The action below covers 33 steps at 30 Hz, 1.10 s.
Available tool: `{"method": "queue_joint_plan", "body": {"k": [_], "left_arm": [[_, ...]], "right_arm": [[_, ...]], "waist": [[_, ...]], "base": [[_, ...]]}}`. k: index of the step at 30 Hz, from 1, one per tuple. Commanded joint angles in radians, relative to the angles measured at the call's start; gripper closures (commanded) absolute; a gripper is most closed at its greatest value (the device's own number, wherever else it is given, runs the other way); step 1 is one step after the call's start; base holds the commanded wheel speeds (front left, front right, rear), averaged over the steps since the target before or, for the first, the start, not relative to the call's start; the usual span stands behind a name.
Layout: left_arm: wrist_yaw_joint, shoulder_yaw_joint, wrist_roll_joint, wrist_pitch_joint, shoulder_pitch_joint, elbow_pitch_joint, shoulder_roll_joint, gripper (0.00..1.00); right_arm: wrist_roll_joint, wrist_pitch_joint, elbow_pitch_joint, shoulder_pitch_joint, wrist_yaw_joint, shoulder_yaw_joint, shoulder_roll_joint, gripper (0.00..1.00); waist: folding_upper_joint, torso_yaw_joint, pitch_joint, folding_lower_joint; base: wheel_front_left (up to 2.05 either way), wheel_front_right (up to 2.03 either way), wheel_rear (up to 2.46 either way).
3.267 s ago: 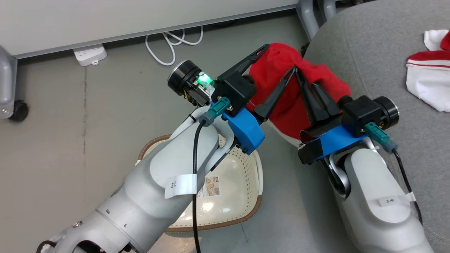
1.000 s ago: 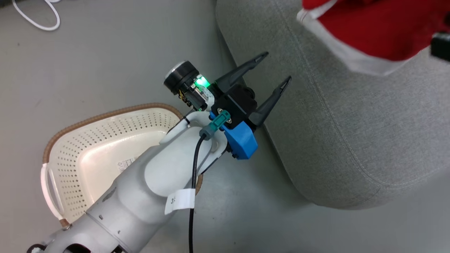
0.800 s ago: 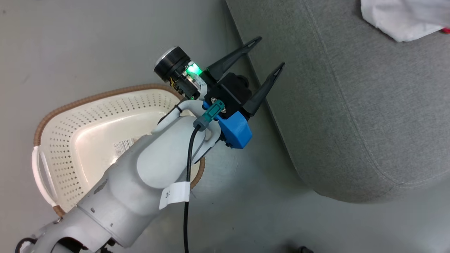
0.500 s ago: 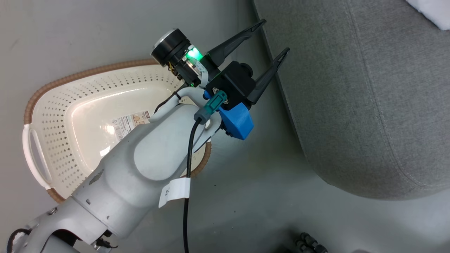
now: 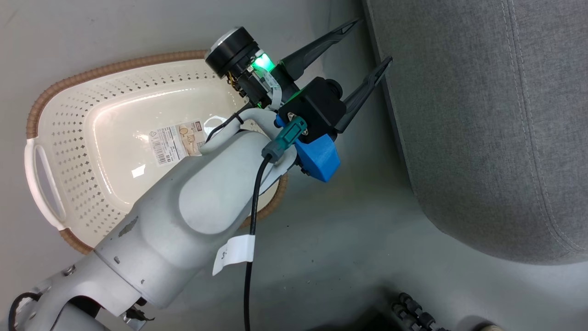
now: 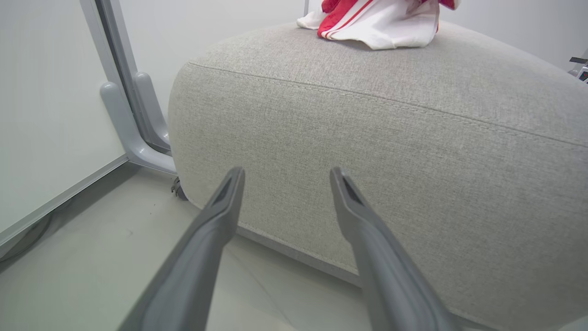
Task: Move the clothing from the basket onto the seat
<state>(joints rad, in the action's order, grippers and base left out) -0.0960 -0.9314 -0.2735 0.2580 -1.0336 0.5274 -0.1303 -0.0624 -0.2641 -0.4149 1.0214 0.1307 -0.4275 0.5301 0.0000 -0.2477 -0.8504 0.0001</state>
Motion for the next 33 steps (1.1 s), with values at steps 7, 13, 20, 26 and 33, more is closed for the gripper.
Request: {"method": "queue_joint_plan", "body": {"k": [7,13,20,26,33], "left_arm": [[0.008,-0.005,-0.006,0.001,-0.010,-0.007,-0.014,0.00],[0.015,-0.009,-0.009,-0.007,-0.013,-0.012,-0.022,0.00],[0.020,-0.011,-0.021,0.000,0.003,-0.010,-0.018,0.00],[0.027,-0.001,-0.037,0.006,0.037,-0.006,-0.007,0.00],[0.044,0.048,-0.059,0.008,0.107,-0.033,0.003,0.00]], "right_arm": [[-0.012,0.000,-0.041,-0.077,0.000,-0.015,-0.085,1.00],[-0.004,0.000,-0.053,-0.109,0.000,-0.022,-0.130,1.00],[0.025,0.000,0.001,-0.165,0.000,-0.049,-0.163,0.00],[0.042,0.000,0.085,-0.285,0.000,-0.049,-0.204,0.00],[0.071,0.000,0.172,-0.403,0.000,-0.007,-0.241,0.00]], "waist": [[0.0000,0.006,-0.003,-0.0001],[0.0000,0.006,-0.005,-0.0001],[0.0000,0.004,0.036,-0.0001],[0.0000,0.005,0.111,-0.0001],[0.0000,0.026,0.224,-0.0001]], "base": [[0.00,0.00,0.00],[0.00,0.00,0.00],[0.00,0.00,0.00],[0.00,0.00,0.00],[0.00,0.00,0.00]]}}
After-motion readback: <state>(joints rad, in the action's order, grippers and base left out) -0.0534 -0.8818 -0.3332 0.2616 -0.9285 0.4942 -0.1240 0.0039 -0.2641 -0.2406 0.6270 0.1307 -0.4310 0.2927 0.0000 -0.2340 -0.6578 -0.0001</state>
